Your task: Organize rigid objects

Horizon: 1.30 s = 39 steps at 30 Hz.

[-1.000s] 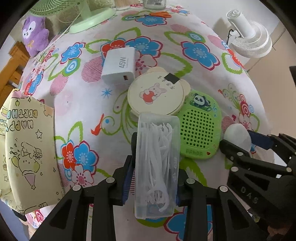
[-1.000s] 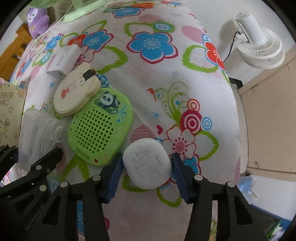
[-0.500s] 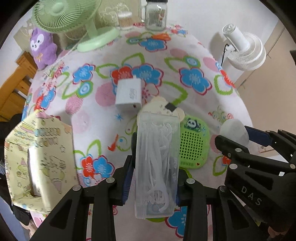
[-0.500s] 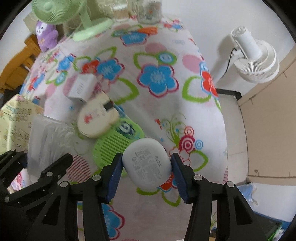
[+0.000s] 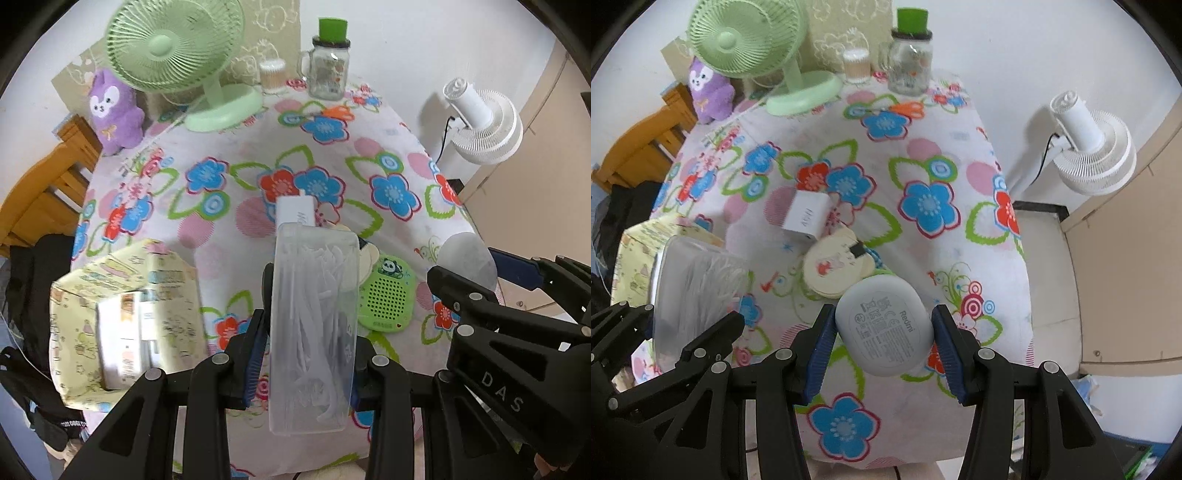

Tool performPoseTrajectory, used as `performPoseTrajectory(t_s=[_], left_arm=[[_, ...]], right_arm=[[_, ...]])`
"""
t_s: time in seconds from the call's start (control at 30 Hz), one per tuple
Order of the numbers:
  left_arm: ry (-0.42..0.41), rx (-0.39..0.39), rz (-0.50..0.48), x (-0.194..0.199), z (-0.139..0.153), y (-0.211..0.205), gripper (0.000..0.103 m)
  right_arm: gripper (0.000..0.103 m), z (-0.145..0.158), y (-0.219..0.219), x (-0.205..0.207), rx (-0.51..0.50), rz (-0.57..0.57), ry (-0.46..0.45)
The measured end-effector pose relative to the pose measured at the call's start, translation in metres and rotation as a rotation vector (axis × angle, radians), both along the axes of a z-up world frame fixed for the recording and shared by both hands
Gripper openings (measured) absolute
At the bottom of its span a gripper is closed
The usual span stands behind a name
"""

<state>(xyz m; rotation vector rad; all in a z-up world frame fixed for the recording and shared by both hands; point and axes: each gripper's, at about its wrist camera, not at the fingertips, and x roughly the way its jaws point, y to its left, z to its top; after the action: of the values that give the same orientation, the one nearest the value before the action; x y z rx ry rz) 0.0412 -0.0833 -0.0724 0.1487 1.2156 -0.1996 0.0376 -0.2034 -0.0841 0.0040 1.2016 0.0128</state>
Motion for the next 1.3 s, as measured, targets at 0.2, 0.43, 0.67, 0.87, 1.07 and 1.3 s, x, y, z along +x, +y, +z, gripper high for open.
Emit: performPoseTrajectory(t_s=[0.2, 0.43, 0.67, 0.87, 1.07, 1.3], left_arm=[[-0.042, -0.014, 0.020, -0.005, 0.023, 0.023, 0.036], [-0.072, -0.019, 0.033, -0.008, 0.039, 0.053, 0.036], [-0.074, -0.022, 0.036, -0.009, 0.042, 0.081, 0.036], [-0.066, -0.031, 0.031, -0.009, 0.039, 0.103, 0.036], [-0.064, -0.042, 0.028, -0.006, 0.036, 0.123, 0.036], [-0.053, -0.046, 0.027, -0.004, 0.028, 0.150, 0.036]], right_arm=[[0.056, 0.026, 0.022, -0.004, -0.005, 0.021, -0.050], [0.056, 0.042, 0.052, -0.007, -0.004, 0.029, -0.088], [0.056, 0.045, 0.079, -0.006, -0.007, 0.027, -0.091], [0.056, 0.043, 0.102, -0.007, -0.015, 0.018, -0.083], [0.056, 0.042, 0.123, -0.006, -0.027, 0.011, -0.078], [0.056, 0.034, 0.151, -0.003, -0.036, 0.007, -0.065]])
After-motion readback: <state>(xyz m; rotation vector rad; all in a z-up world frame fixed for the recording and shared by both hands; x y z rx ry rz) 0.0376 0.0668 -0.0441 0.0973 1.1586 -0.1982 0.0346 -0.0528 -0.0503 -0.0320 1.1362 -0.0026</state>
